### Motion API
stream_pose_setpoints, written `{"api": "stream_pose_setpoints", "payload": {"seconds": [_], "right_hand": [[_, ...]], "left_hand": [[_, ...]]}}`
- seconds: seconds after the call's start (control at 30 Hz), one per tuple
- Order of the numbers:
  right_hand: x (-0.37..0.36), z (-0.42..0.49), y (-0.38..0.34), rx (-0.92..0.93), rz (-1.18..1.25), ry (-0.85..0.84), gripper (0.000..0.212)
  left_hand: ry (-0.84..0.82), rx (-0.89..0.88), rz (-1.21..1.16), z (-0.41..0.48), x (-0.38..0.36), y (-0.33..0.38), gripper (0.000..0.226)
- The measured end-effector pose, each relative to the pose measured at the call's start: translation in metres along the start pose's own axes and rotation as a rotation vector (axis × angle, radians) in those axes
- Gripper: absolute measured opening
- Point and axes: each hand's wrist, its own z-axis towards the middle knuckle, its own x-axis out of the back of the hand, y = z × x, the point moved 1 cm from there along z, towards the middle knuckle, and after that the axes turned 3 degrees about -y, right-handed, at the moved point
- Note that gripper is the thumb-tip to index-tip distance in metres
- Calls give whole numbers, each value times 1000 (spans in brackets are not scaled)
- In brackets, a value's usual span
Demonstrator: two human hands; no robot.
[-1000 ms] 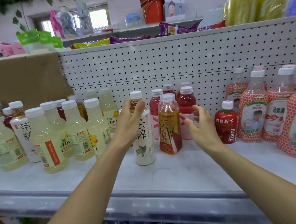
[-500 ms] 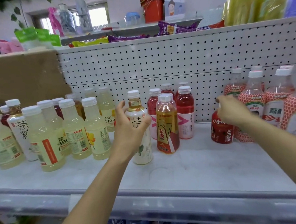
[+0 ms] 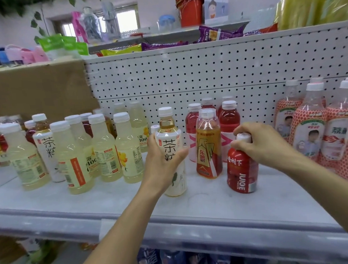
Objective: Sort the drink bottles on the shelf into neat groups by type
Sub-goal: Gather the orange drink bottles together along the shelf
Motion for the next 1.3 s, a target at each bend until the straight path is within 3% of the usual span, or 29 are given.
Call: {"api": "stream_pose_setpoints", "payload": {"seconds": [0.1, 0.23, 0.4, 0.53, 0.73, 0.93, 1.13, 1.3], "right_hand": [[-9, 2, -9, 8, 8, 0, 44], [-20, 12, -22, -40, 19, -3, 69], [-21, 38, -35, -96, 68, -68, 73], [-23, 43, -52, -92, 96, -72, 38], [-28, 34, -61, -46, -64, -12, 56], [-36, 17, -72, 122, -111, -4, 44], [-53, 6, -75, 240, 154, -7, 52], [-72, -5, -83, 334, 373, -2, 45]], "left_hand": [[8, 10, -4, -5, 12, -4, 62], [18, 17, -17, -8, 27, -8, 61], [-8, 6, -15, -8, 35, -11, 62], [-31, -4, 18, -6, 37, -16, 71], [-82, -22, 26, -8, 41, -14, 70], [-67, -7, -33, -11, 44, -13, 68], [21, -11, -73, -22, 54, -14, 62], [119, -36, -117, -37, 70, -11, 52]]}}
